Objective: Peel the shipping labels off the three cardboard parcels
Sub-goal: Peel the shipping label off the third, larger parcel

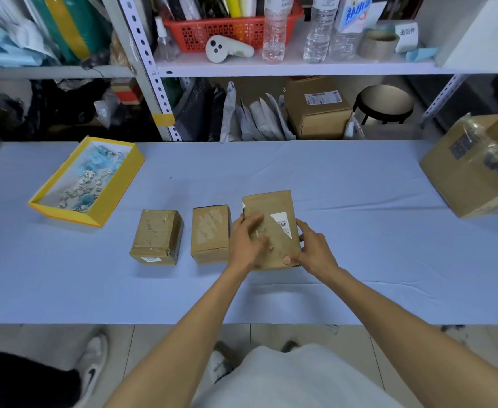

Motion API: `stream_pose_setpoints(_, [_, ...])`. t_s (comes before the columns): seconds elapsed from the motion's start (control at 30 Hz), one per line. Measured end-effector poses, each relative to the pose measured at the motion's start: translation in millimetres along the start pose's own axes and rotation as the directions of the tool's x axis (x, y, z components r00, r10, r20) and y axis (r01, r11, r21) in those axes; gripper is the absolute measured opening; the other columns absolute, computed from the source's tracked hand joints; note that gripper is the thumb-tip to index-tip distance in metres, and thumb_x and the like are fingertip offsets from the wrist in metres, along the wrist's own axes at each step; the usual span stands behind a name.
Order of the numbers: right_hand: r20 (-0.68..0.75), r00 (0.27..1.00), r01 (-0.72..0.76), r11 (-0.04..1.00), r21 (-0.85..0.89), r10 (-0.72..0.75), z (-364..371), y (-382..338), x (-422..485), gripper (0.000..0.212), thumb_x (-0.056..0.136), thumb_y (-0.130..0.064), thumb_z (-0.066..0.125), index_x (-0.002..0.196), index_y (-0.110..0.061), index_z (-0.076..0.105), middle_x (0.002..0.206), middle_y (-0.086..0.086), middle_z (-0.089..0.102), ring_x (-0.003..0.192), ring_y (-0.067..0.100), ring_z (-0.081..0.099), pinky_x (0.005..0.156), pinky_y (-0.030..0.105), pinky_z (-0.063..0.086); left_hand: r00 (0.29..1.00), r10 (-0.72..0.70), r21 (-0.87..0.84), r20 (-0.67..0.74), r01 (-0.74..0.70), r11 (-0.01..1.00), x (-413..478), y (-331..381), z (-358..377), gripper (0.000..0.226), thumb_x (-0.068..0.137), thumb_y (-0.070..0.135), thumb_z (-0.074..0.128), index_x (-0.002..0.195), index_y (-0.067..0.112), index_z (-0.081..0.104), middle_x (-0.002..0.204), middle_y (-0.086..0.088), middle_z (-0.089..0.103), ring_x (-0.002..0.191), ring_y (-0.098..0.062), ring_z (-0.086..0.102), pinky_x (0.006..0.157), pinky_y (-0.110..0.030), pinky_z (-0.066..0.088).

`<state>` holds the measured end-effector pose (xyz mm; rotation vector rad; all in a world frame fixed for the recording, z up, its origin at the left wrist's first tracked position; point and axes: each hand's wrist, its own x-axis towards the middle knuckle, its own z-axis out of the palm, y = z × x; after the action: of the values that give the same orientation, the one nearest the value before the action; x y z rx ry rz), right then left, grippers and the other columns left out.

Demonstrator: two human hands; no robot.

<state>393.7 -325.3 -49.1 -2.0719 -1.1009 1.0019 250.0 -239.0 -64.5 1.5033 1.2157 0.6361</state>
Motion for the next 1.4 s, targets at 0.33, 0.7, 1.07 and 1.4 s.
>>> stream_pose_setpoints(0.33, [-0.02,0.999,0.041,0.998,-0.05,-0.042,4,6,-1,0.085,0.064,-0.009,0.081,0.135,-0.029,0.038,0.1,0.004,0.067,0.088,0.026,0.066,0.078,0.044,0.058,0.994,-0.026,-0.019,0.102,0.028,0.999,-1,1,10,0.06,0.078,0.005,0.069,0.13,0.033,0.056,0.155,0.001,0.015,0.139,-0.013,0.036,0.106,-0.023,0.036])
stream_pose_setpoints(0.7, [-0.023,0.997,0.067,0.991,-0.116,-0.07,8,8,4,0.079,0.064,-0.01,0.079,0.13,-0.027,0.039,0.097,0.005,0.067,0.083,0.026,0.065,0.074,0.044,0.058,0.992,-0.035,-0.011,0.122,0.036,0.999,-2,6,12,0.04,0.076,0.004,0.069,0.107,0.029,0.07,0.154,0.003,0.012,0.136,-0.013,0.038,0.111,-0.024,0.032])
stream_pose_setpoints(1.07, [-0.023,0.997,0.066,0.988,-0.137,-0.069,9,9,4,0.077,0.065,-0.014,0.076,0.13,-0.029,0.037,0.093,0.005,0.066,0.082,0.029,0.063,0.073,0.045,0.057,0.991,0.049,0.207,0.125,-0.074,0.975,-5,-3,14,0.063,0.081,0.014,0.057,0.137,0.039,0.043,0.157,-0.004,0.002,0.143,-0.024,0.026,0.117,-0.037,0.03])
stream_pose_setpoints(1.4, [-0.02,0.997,0.065,0.987,-0.147,-0.069,9,10,5,0.076,0.065,-0.013,0.076,0.129,-0.026,0.037,0.094,0.005,0.065,0.083,0.03,0.062,0.073,0.047,0.057,0.991,-0.009,0.151,0.13,-0.01,0.988,-8,13,10,0.055,0.077,-0.001,0.054,0.124,0.029,0.056,0.15,-0.003,0.012,0.129,-0.021,0.043,0.106,-0.02,0.034])
